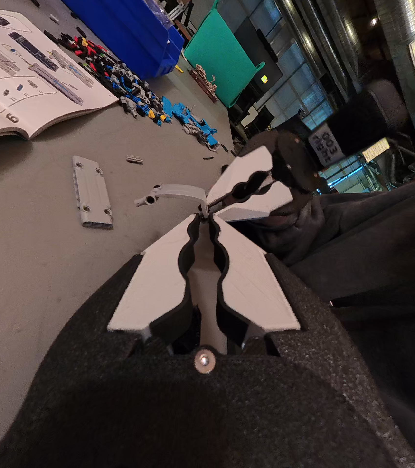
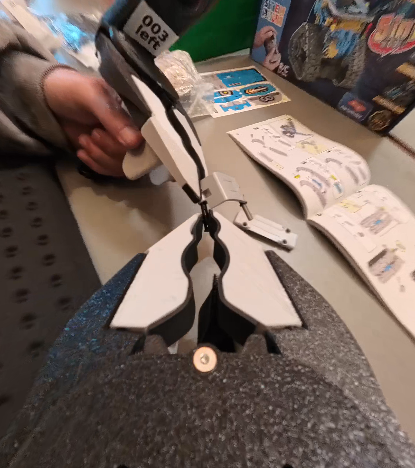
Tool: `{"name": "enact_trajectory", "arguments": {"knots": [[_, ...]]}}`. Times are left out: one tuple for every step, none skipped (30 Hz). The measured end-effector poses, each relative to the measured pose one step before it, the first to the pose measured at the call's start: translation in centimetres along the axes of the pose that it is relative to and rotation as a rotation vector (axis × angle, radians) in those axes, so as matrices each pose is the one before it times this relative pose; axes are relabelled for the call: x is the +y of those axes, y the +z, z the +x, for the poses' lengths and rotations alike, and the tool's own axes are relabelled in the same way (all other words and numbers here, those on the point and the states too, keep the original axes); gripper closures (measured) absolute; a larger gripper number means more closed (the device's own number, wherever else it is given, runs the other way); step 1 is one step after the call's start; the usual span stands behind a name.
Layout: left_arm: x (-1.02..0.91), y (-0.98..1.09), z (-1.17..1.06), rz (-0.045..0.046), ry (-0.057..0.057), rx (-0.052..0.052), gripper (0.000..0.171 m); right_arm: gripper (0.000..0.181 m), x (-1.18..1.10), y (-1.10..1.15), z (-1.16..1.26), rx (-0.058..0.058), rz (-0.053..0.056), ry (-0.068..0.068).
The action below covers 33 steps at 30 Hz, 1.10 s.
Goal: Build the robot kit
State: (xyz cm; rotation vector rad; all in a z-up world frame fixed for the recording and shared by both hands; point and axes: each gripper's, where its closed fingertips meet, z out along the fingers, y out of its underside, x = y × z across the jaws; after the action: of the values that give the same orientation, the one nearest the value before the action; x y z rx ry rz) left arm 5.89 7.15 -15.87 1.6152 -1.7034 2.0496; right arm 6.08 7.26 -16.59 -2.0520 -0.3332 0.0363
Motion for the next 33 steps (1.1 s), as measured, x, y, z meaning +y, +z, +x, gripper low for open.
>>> {"name": "enact_trajectory", "arguments": {"knots": [[-0.071, 0.016, -0.099, 0.00554, -0.0078, -0.0049, 0.166, 0.178, -0.055, 0.020, 0.136, 0.0446, -0.0096, -0.0588], [-0.140, 0.024, -0.078, 0.01065, -0.0117, -0.0052, 0.166, 0.178, -0.060, 0.013, 0.187, 0.0481, -0.0085, -0.0680], [-0.190, 0.010, -0.009, 0.01682, -0.0250, 0.0032, 0.166, 0.178, -0.111, -0.008, 0.173, 0.0453, -0.0054, -0.0626], [-0.250, -0.038, 0.100, 0.02211, -0.0391, 0.0159, 0.166, 0.179, -0.201, -0.064, 0.179, 0.0402, -0.0006, -0.0540], [-0.320, -0.034, 0.217, 0.02851, -0.0491, 0.0271, 0.166, 0.179, -0.313, -0.137, 0.222, 0.0374, 0.0062, -0.0427], [-0.246, -0.030, 0.262, 0.02505, -0.0467, 0.0297, 0.166, 0.179, -0.288, -0.140, 0.197, 0.0302, 0.0066, -0.0340], [-0.159, -0.034, 0.247, 0.01732, -0.0336, 0.0270, 0.167, 0.179, -0.265, -0.124, 0.153, 0.0255, 0.0065, -0.0355], [-0.126, -0.056, 0.228, 0.01173, -0.0229, 0.0223, 0.167, 0.179, -0.252, -0.105, 0.102, 0.0204, 0.0076, -0.0292], [-0.029, -0.031, 0.156, 0.00476, -0.0109, 0.0139, 0.167, 0.179, -0.199, -0.082, 0.047, 0.0161, 0.0036, -0.0271], [0.053, -0.029, 0.067, -0.00419, 0.0007, 0.0046, 0.167, 0.179, -0.102, -0.048, 0.001, 0.0145, -0.0012, -0.0354], [0.075, -0.042, -0.011, -0.00614, 0.0008, -0.0016, 0.167, 0.180, -0.051, -0.022, -0.056, 0.0156, -0.0044, -0.0453], [0.127, -0.020, -0.142, -0.00725, -0.0044, -0.0083, 0.167, 0.180, 0.033, 0.034, -0.098, 0.0159, -0.0100, -0.0525], [0.125, -0.006, -0.152, -0.00700, -0.0066, -0.0060, 0.167, 0.179, 0.100, 0.066, -0.143, 0.0109, -0.0129, -0.0434], [0.102, -0.014, -0.041, -0.00805, -0.0099, 0.0018, 0.167, 0.179, 0.009, 0.004, -0.111, 0.0112, -0.0045, -0.0431], [0.075, -0.013, 0.047, -0.00493, -0.0099, 0.0073, 0.167, 0.179, -0.043, -0.055, -0.066, 0.0089, 0.0017, -0.0374], [0.189, 0.000, 0.071, -0.01198, -0.0091, 0.0089, 0.167, 0.179, -0.080, -0.119, -0.128, 0.0003, 0.0074, -0.0354], [0.268, 0.008, 0.176, -0.01799, -0.0216, 0.0201, 0.168, 0.179, -0.115, -0.206, -0.127, -0.0002, 0.0196, -0.0532], [0.282, 0.032, 0.167, -0.01665, -0.0237, 0.0212, 0.168, 0.179, -0.126, -0.257, -0.162, -0.0065, 0.0271, -0.0542], [0.232, 0.053, 0.297, -0.01404, -0.0141, 0.0247, 0.168, 0.179, -0.165, -0.295, -0.040, -0.0052, 0.0305, -0.0423], [0.171, 0.054, 0.490, -0.01133, -0.0104, 0.0342, 0.168, 0.179, -0.309, -0.353, 0.154, 0.0035, 0.0354, -0.0320], [0.145, 0.066, 0.460, -0.00995, -0.0190, 0.0377, 0.168, 0.179, -0.295, -0.302, 0.170, 0.0013, 0.0289, -0.0244], [0.120, 0.044, 0.397, -0.00715, -0.0258, 0.0379, 0.168, 0.180, -0.302, -0.262, 0.156, 0.0071, 0.0287, -0.0362], [0.177, 0.040, 0.254, -0.01160, -0.0226, 0.0284, 0.167, 0.179, -0.208, -0.173, 0.066, 0.0075, 0.0263, -0.0501], [0.124, 0.032, 0.153, -0.00998, -0.0136, 0.0171, 0.168, 0.179, -0.184, -0.140, 0.030, 0.0108, 0.0225, -0.0471], [0.125, 0.034, 0.116, -0.00847, -0.0104, 0.0113, 0.168, 0.179, -0.147, -0.115, 0.029, 0.0153, 0.0182, -0.0387], [0.127, 0.029, 0.051, -0.00690, -0.0130, 0.0084, 0.168, 0.179, -0.109, -0.095, -0.039, 0.0090, 0.0167, -0.0317], [0.056, 0.027, 0.002, -0.00139, -0.0154, 0.0068, 0.168, 0.179, -0.063, -0.072, -0.031, 0.0096, 0.0114, -0.0271], [0.059, 0.024, 0.014, -0.00237, -0.0109, 0.0065, 0.168, 0.178, -0.036, -0.043, -0.004, 0.0090, 0.0031, -0.0231], [0.056, 0.004, 0.002, -0.00362, -0.0080, 0.0035, 0.168, 0.178, -0.075, -0.045, -0.037, 0.0041, 0.0024, -0.0158], [0.068, 0.020, -0.057, -0.00448, -0.0080, 0.0012, 0.168, 0.178, -0.038, -0.034, -0.097, -0.0007, 0.0027, -0.0096], [0.031, 0.026, -0.052, -0.00205, -0.0087, 0.0018, 0.168, 0.179, -0.022, -0.039, -0.062, 0.0015, 0.0030, -0.0128], [-0.029, -0.001, -0.089, 0.00090, -0.0087, -0.0012, 0.168, 0.179, 0.033, 0.021, -0.043, 0.0021, -0.0028, -0.0136], [-0.033, -0.036, -0.179, 0.00118, -0.0089, -0.0061, 0.168, 0.179, 0.066, 0.057, -0.155, -0.0060, -0.0031, -0.0122]]}}
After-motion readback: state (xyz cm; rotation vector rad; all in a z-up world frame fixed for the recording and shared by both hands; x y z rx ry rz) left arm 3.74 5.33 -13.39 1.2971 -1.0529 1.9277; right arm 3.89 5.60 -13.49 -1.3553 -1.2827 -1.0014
